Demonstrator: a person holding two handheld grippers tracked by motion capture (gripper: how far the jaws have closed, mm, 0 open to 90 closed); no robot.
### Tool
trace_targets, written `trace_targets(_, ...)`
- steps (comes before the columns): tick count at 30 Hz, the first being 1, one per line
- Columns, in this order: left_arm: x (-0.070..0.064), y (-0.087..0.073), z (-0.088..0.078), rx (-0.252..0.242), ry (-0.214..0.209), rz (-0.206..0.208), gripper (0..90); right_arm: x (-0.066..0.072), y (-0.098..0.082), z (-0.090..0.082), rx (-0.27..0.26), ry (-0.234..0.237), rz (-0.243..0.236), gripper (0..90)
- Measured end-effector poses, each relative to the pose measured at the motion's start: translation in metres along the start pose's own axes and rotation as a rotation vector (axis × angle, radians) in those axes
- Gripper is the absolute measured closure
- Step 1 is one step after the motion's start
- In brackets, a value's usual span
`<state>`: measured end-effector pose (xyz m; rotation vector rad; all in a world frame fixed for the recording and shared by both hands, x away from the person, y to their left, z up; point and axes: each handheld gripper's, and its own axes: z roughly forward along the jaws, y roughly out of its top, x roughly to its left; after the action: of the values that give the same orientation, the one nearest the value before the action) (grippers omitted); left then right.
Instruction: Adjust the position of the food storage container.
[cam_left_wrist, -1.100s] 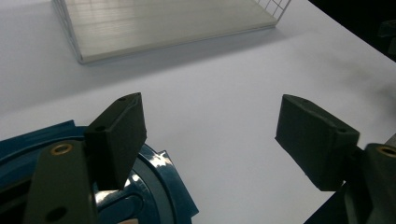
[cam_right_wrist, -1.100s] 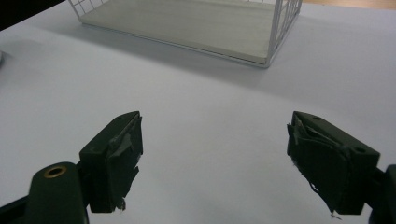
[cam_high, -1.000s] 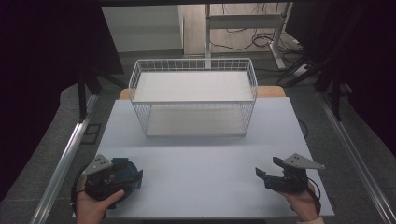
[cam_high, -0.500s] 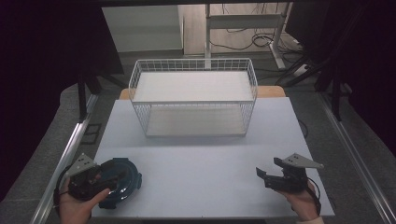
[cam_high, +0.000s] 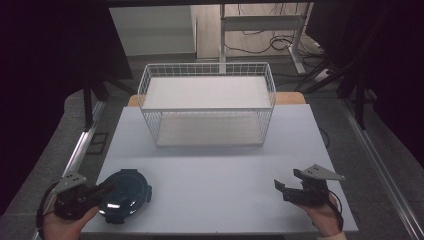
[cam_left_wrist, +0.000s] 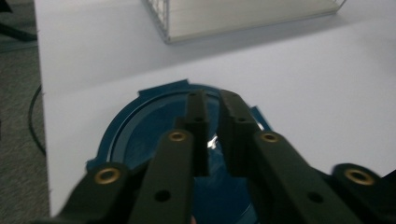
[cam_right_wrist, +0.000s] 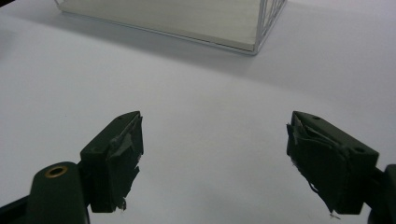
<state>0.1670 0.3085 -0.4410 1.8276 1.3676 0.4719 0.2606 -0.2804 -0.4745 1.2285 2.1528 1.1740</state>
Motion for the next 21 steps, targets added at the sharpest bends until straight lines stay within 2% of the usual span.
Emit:
trace_targets(6, 0.018, -0.019, -0.008, 0.007, 0.024, -0.057, 88.9, -0.001, 0.001, 0.000, 0.003, -0.013, 0.008, 18.4)
trace_targets(11, 0.034, -0.044, -0.007, 0.046, 0.067, -0.104, 89.1, -0.002, 0.001, 0.001, 0.005, -0.020, 0.018, 18.5)
trace_targets(15, 0.046, -0.057, -0.006, 0.070, 0.079, -0.143, 89.3, -0.001, 0.001, 0.002, 0.014, -0.030, 0.020, 18.6)
trace_targets(20, 0.046, -0.060, -0.003, 0.095, 0.067, -0.141, 89.1, 0.000, 0.001, 0.003, 0.015, -0.033, 0.021, 18.6)
trace_targets(21, 0.045, -0.061, -0.003, 0.099, 0.077, -0.135, 89.1, 0.000, 0.001, 0.003, 0.015, -0.035, 0.021, 18.6)
